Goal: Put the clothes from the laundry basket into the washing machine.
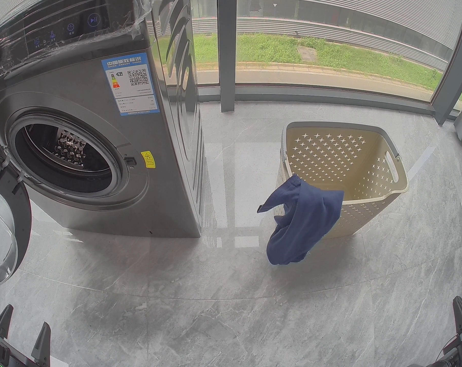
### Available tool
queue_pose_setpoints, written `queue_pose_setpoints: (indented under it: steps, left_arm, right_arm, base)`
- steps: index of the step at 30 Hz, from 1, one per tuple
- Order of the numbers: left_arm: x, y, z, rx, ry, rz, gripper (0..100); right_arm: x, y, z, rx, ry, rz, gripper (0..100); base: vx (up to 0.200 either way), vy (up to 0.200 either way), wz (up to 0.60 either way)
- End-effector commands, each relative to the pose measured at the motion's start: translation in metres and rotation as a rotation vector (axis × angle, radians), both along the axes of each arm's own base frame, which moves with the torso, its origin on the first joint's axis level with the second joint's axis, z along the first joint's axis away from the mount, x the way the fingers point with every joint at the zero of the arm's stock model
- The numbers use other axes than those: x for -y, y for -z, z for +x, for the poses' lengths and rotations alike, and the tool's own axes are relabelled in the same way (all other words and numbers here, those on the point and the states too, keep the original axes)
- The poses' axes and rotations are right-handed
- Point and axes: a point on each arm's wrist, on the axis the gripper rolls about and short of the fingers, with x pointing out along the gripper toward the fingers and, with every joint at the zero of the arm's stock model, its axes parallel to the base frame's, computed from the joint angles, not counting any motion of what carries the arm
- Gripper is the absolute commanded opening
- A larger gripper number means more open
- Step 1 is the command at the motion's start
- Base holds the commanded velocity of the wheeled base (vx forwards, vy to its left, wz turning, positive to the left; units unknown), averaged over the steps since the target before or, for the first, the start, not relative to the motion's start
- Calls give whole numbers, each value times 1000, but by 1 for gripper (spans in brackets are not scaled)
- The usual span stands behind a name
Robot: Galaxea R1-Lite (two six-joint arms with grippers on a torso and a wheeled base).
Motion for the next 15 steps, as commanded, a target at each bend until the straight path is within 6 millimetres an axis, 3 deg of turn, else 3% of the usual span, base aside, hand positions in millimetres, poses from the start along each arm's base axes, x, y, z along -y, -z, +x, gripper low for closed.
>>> queue_pose_setpoints:
  steps: [1,15]
  left_arm:
    - [0,5,0,-2,0,0,100]
    - [0,5,0,-2,-2,5,100]
  right_arm:
    - [0,5,0,-1,-1,0,0]
    - [0,5,0,-1,-1,0,0]
  base:
    - [0,0,0]
    - [0,-200,0]
